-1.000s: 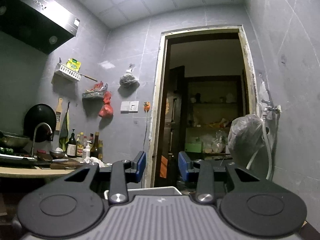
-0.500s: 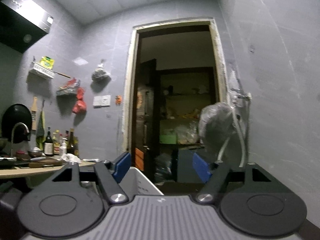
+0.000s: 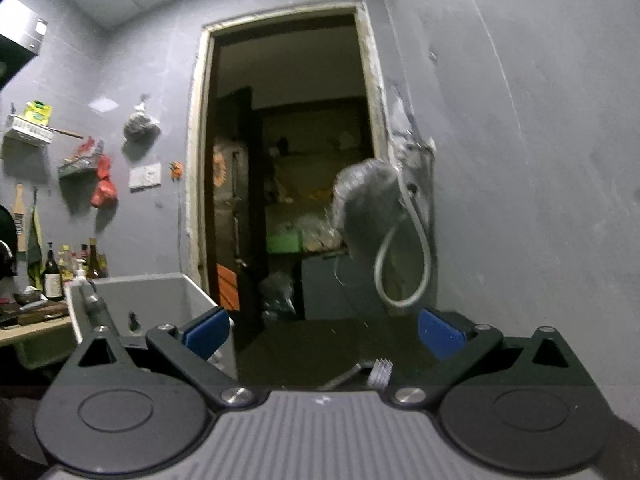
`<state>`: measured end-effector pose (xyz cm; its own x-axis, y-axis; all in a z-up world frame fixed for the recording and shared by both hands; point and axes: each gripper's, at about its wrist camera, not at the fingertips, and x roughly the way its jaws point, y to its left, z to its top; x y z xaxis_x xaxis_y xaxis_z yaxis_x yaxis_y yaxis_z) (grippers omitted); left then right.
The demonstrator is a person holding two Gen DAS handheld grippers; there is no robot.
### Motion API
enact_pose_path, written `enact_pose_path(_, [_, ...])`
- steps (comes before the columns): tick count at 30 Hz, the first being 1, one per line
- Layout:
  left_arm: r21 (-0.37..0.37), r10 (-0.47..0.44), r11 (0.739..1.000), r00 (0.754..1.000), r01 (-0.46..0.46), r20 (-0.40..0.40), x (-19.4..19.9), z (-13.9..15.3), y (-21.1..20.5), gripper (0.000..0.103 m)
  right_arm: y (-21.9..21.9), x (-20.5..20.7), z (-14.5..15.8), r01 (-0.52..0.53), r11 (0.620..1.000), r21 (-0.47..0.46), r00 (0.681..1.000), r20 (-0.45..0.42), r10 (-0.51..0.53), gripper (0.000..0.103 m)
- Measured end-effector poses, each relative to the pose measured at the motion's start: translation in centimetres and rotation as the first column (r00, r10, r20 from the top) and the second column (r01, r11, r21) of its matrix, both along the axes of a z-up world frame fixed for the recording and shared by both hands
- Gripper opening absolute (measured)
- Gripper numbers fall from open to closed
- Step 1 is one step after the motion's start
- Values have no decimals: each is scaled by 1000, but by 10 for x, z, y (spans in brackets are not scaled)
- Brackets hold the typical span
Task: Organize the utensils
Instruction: 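Move the right tool down to the wooden chopsticks in the pile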
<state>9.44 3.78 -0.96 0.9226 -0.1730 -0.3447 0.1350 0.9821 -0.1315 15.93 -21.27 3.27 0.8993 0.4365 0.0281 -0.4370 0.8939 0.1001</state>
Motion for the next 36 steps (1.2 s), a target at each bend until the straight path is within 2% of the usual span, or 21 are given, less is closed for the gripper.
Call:
enact_pose_path(6, [5,2,1000,1000,-2,-1,-1,1,-1,78,-12,18,-25,70,997,17,990,-127,-68,103])
enact_pose_path(16, [6,5,1000,1000,-5,-4,0,2,-2,78,-31,49,-48,148,988,50,937,-326,-124,103])
enact_pose_path(21, [-1,1,1000,1000,-1,-6,0,2,-2,78,-29,59,-52,170,985,4,917,-367,-157,103])
enact_pose_path(27, [-10,-8,1000,1000,8,-6,2,1,3,78,-27,75,-43,190,978,-90,892,-400,-210,103])
enact_pose_path(31, [-11,-9,1000,1000,9,-6,3,0,3,78,-31,100,-32,187,974,-127,862,-454,-225,103])
enact_pose_path(36, [-17,-17,1000,1000,17,-5,4,-2,6,78,-42,150,-20,227,967,-116,791,-557,-252,103])
